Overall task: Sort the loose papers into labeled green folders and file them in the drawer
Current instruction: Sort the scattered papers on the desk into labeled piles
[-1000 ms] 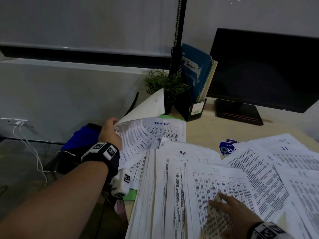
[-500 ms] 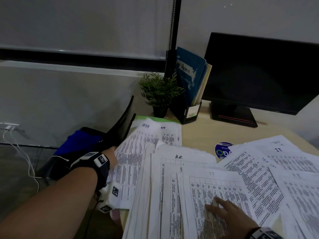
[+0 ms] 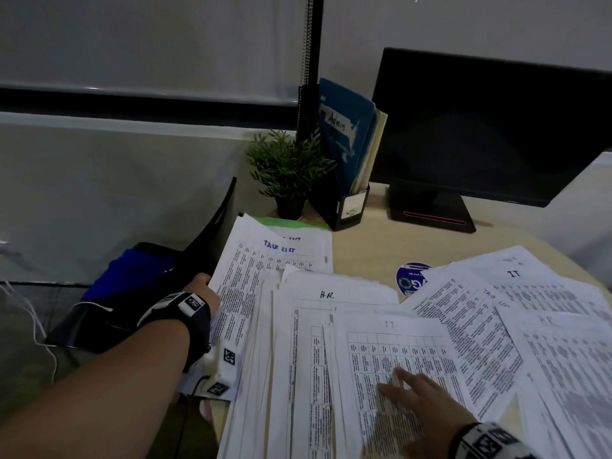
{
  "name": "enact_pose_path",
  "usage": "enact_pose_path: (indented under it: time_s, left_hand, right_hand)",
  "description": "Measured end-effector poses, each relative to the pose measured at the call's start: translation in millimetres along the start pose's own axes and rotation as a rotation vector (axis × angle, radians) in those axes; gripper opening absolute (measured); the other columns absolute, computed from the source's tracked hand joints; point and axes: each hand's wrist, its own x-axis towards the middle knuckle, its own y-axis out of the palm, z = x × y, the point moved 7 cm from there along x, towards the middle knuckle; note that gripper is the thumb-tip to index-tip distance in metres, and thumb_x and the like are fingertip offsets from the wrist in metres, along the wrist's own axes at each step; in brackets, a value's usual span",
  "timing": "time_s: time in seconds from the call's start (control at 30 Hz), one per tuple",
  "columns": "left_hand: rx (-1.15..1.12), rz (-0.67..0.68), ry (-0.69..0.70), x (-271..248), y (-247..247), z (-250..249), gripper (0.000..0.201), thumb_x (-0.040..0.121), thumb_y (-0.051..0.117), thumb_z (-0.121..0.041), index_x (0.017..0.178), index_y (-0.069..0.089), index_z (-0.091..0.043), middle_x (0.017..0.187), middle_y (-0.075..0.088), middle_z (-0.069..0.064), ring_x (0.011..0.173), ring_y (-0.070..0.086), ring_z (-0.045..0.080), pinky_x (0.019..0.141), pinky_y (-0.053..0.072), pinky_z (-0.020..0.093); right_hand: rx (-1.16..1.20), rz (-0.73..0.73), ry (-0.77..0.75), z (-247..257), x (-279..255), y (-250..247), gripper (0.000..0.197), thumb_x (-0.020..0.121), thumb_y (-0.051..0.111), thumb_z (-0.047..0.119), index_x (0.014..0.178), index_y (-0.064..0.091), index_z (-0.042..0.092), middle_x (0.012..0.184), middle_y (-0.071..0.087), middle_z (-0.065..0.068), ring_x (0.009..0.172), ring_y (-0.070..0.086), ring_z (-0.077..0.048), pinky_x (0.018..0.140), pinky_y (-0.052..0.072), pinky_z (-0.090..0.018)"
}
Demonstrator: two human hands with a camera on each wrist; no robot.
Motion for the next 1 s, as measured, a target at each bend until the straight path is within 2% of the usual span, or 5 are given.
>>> enact_pose_path:
  time_s: [0.17,0.33,0.67,0.83,1.0]
  left_hand:
    - [0.144,0.026,0.022,-8,7,-9,0.056,0.088,0.062,-0.018,0.139,0.041,-0.009,0.136,0.049,0.016,0.118,0.052,0.034,0.098,0.044,0.033]
    - [0.385,-0.133,0.032,-42,-1,-31,0.103,0.077,0.070,-0.042,0.152,0.003,-0.018,0.156,0.009,0.008,0.138,0.022,0.035,0.111,0.027,0.048]
    - [0.696,0.174,0.690,-218,145,-135,0.064,0.079,0.057,-0.054,0.137,0.037,-0.035,0.140,0.036,-0.006,0.128,0.037,0.021,0.105,0.024,0.049]
    - [0.782,0.169,0.562,-222,166,-134,0.062,0.071,0.061,-0.055,0.127,0.041,-0.037,0.126,0.041,-0.010,0.119,0.045,0.017,0.104,0.022,0.048]
    - [0.879,0.113,0.450,-233,176,-151,0.051,0.077,0.055,-0.035,0.125,0.042,-0.025,0.129,0.042,0.002,0.117,0.048,0.024,0.111,0.016,0.052]
  right_hand:
    - [-0.037,-0.044,-0.011,4,-5,-4,0.090,0.082,0.068,0.041,0.147,0.006,0.045,0.158,-0.011,0.008,0.146,-0.004,-0.024,0.118,0.007,-0.037]
    - [0.013,-0.048,0.021,1,-5,1,0.090,0.083,0.068,0.039,0.147,0.005,0.046,0.158,-0.012,0.009,0.146,-0.007,-0.026,0.118,0.008,-0.041]
    - [0.139,-0.210,0.031,-17,-18,2,0.091,0.081,0.063,0.052,0.148,0.003,0.042,0.159,-0.004,0.006,0.146,0.001,-0.028,0.116,0.017,-0.052]
    - [0.229,-0.463,0.322,-141,-76,-15,0.078,0.082,0.057,0.058,0.147,0.020,0.036,0.156,0.015,0.000,0.142,0.017,-0.027,0.115,0.024,-0.043]
    - [0.332,-0.350,0.839,-318,-143,26,0.101,0.057,0.063,0.079,0.138,0.036,0.026,0.140,0.037,-0.009,0.128,0.040,-0.033,0.105,0.037,-0.042]
